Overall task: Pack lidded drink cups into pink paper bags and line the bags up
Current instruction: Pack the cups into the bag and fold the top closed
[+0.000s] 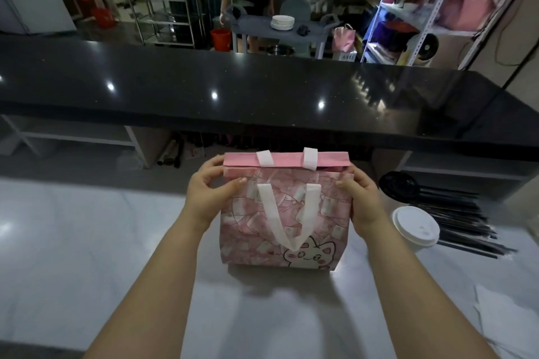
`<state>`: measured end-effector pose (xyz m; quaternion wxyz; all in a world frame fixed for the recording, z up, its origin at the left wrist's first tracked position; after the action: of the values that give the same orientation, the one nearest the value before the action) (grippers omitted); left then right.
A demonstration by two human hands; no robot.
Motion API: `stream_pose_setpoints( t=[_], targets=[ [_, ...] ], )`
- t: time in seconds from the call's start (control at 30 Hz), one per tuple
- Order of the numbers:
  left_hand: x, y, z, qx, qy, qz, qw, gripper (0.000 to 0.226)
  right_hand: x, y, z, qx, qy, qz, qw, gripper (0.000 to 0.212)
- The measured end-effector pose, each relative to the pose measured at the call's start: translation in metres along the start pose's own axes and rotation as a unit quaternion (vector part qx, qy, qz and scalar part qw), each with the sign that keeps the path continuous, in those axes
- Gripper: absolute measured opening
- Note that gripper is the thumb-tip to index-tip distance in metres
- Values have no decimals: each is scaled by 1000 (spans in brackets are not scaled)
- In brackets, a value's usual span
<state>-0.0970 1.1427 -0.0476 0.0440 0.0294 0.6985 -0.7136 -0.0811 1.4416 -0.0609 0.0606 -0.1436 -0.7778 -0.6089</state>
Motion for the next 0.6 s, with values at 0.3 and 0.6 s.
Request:
stream_pose_setpoints(
  t=[0.3, 0.6],
  targets=[
    [-10, 11, 10, -40, -132, -3, 990, 32, -9, 6, 19, -125, -93, 37, 987, 16],
    [-19, 7, 6, -34, -74, -7, 997, 39, -10, 25, 1, -249, 44, 136, 958, 76]
  ],
)
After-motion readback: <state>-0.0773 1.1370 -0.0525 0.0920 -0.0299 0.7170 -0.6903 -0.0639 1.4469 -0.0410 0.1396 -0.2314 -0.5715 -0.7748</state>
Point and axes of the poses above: each hand's wrist, its own x-axis towards the middle knuckle, its own z-axis out of the back of the hand, y = z × x, the point moved 9 cm from there along x, towards the middle knuckle, and after that the axes turned 14 degrees about z, right-handed, at the moved point
